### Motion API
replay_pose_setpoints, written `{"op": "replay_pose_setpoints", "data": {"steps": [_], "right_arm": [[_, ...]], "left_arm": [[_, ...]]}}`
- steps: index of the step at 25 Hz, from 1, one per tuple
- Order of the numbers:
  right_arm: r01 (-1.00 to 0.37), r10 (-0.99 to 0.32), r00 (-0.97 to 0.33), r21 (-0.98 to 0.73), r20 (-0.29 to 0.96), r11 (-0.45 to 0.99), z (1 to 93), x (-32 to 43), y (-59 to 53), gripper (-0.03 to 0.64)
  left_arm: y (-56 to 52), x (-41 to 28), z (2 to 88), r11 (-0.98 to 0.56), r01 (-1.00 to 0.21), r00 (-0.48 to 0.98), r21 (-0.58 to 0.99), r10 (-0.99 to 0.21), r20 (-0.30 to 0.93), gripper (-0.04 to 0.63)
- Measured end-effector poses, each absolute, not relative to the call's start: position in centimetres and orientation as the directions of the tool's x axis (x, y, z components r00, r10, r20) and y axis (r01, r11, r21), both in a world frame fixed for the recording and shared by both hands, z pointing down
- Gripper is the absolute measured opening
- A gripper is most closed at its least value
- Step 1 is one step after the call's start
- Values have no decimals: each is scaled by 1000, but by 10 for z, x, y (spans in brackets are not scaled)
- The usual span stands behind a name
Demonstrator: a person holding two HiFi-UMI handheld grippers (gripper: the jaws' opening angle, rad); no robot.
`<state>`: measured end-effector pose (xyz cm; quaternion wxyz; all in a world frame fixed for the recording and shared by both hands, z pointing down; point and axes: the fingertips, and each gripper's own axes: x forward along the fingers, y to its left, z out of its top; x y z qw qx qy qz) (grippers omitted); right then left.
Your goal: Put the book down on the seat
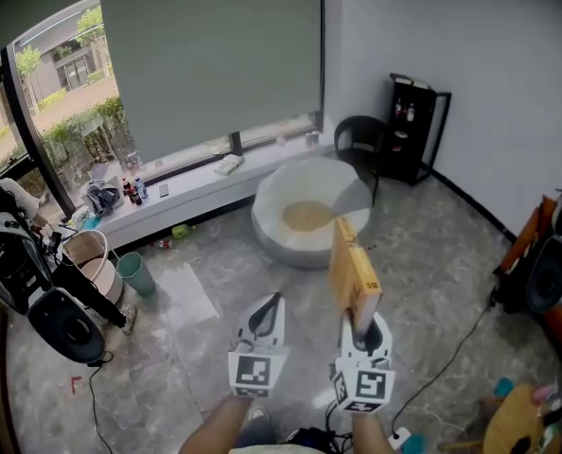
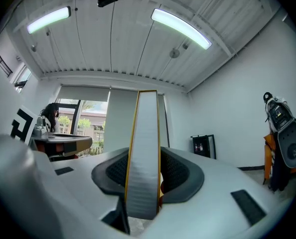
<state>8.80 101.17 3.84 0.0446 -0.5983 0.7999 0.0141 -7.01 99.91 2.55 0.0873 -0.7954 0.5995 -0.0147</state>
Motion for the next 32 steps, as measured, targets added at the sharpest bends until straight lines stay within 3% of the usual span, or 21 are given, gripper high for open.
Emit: {"op": "replay_pose_setpoints", "data": {"steps": [16, 32], "right_arm": [[-957, -956, -289, 5, -54, 290, 61, 66, 907, 150], [-974, -975, -223, 36, 7, 224, 70, -18, 762, 149]], "left_arm": [[894, -91, 49, -277, -957, 282, -83, -957, -69, 6], [740, -186, 48, -309, -950, 312, -50, -945, -95, 6]]}}
